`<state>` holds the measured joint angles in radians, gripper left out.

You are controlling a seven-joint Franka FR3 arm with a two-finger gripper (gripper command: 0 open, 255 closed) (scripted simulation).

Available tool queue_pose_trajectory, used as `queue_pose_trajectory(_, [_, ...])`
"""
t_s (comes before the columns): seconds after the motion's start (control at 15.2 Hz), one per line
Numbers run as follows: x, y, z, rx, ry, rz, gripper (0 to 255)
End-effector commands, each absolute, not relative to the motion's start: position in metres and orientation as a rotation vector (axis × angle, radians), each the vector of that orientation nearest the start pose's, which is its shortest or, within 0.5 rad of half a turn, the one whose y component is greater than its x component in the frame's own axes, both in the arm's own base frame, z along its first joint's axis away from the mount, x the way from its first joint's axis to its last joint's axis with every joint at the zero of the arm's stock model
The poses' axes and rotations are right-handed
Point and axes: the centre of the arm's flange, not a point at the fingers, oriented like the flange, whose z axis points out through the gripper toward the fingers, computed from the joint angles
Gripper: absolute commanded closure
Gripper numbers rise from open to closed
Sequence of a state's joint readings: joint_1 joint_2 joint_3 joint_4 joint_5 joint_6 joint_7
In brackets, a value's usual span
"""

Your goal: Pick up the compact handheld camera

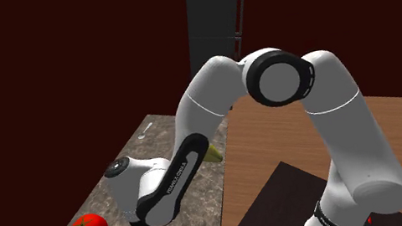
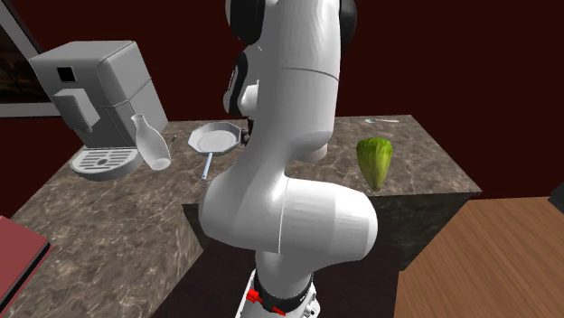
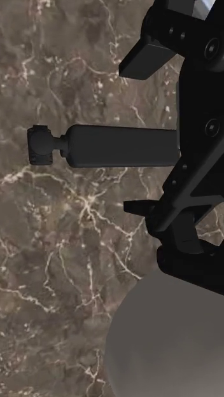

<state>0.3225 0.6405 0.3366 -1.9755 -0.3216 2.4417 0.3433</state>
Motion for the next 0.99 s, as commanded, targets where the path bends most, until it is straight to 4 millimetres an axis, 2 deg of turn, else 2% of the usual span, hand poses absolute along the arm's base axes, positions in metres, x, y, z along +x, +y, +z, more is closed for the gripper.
queue_pose_trajectory(0.0, [0.473, 0.369, 0.130, -3.071, -0.837, 0.179, 0])
queue_pose_trajectory(0.4, [0.473, 0.369, 0.099, -3.071, -0.837, 0.179, 0])
queue_pose_trajectory(0.53, [0.473, 0.369, 0.096, -3.071, -0.837, 0.179, 0])
queue_pose_trajectory(0.59, [0.472, 0.368, 0.095, -3.071, -0.837, 0.179, 255])
queue_pose_trajectory(0.92, [0.473, 0.368, 0.095, -3.071, -0.837, 0.179, 255])
